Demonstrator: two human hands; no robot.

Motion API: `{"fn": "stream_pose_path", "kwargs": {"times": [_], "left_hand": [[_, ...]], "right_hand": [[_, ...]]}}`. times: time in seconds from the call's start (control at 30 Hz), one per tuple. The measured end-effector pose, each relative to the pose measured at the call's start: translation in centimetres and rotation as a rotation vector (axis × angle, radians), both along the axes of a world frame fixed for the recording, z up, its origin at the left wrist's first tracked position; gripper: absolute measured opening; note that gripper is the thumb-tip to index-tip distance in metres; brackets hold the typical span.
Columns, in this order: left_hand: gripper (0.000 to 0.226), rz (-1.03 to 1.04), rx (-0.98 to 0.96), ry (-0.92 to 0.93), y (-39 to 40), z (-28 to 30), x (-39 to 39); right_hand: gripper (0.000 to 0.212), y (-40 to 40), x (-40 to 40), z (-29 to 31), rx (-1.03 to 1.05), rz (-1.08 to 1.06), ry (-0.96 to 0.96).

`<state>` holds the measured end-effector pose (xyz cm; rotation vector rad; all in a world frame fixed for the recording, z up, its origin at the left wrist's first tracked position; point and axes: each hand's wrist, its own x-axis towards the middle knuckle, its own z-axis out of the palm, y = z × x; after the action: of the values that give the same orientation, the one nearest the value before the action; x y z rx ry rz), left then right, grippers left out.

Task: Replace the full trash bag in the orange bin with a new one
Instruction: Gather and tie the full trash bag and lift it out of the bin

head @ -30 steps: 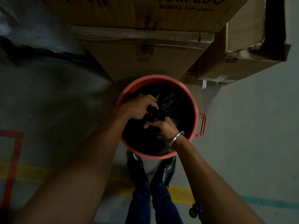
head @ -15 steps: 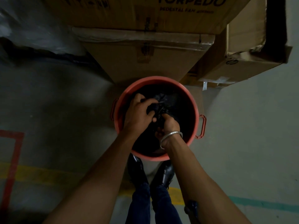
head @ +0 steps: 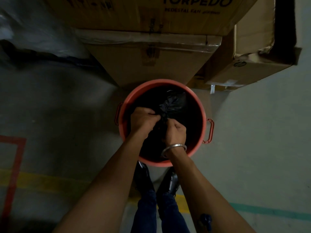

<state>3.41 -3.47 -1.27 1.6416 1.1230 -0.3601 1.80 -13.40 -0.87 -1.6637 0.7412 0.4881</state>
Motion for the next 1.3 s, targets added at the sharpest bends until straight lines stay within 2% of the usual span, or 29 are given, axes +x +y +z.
{"fn": "stream_pose_path", "kwargs": {"times": [0.07, 0.17, 0.27, 0.33, 0.4, 0.47, 0.53, 0.6, 0.67, 0.77, 0.83, 0.93, 1.03, 1.1, 1.17, 1.2, 1.3], "left_hand": [[0.015, -0.018, 0.016, 0.013, 0.2, -0.1, 0.1], [0.018, -0.118, 0.046, 0.022, 0.6, -0.2, 0.1], [0.010, -0.190, -0.173, 0.007, 1.0, 0.3, -0.1], [0.011, -0.169, -0.268, -0.015, 1.5, 0.2, -0.5], [0.014, -0.205, -0.264, -0.079, 2.1, -0.1, -1.0], [0.021, -0.305, -0.158, -0.159, 2.6, -0.5, -1.3], [0.024, -0.359, -0.028, -0.226, 2.8, -0.5, -1.2], [0.023, -0.379, 0.068, -0.269, 2.9, -0.2, -0.7], [0.020, -0.389, 0.098, -0.277, 3.1, 0.0, -0.3], [0.009, -0.404, 0.122, -0.271, 3.2, -0.1, -0.1], [0.009, -0.397, 0.212, -0.276, 3.2, -0.5, 0.1], [0.016, -0.357, 0.380, -0.236, 4.4, -1.0, 0.4], [0.014, -0.323, 0.490, -0.123, 5.8, -2.1, 0.1], [0.007, -0.104, 0.344, -0.081, 5.6, -2.9, -0.4], [0.007, 0.229, 0.041, -0.084, 5.0, -3.1, -1.2], [0.011, 0.311, -0.089, -0.100, 4.9, -3.3, -1.6], [0.010, 0.320, -0.310, -0.159, 4.6, -3.4, -2.0]], "right_hand": [[0.032, 0.0, -0.4, 0.3, 0.028, 0.076, -0.001], [0.025, 0.2, -0.2, 1.1, 0.221, 0.073, 0.251], [0.019, -0.2, 0.8, 1.5, 0.367, 0.053, 0.431], [0.019, -0.3, 1.2, 1.6, 0.403, 0.014, 0.413], [0.023, -0.4, 1.3, 1.9, 0.411, -0.084, 0.377], [0.022, -0.5, 1.3, 2.0, 0.365, -0.134, 0.322], [0.014, -0.5, 1.1, 2.0, 0.310, -0.096, 0.239], [0.006, -0.3, 0.9, 1.9, 0.344, -0.081, 0.144], [0.011, -0.5, 0.5, 1.7, 0.372, -0.047, 0.049], [0.011, -1.4, -0.2, 0.8, 0.089, 0.123, -0.160], [0.009, -2.0, -1.0, 0.0, -0.082, 0.131, -0.235], [0.012, -3.1, -2.7, -1.2, -0.239, 0.064, -0.207], [0.009, -4.5, -3.8, -2.5, -0.389, 0.109, -0.087], [0.010, -4.4, -3.3, -3.1, -0.367, 0.138, 0.004], [0.013, -3.7, -2.3, -3.1, -0.299, 0.160, 0.023], [0.015, -3.4, -1.8, -3.0, -0.304, 0.202, 0.004], [0.012, -3.4, -1.2, -2.6, -0.302, 0.322, -0.010]]}}
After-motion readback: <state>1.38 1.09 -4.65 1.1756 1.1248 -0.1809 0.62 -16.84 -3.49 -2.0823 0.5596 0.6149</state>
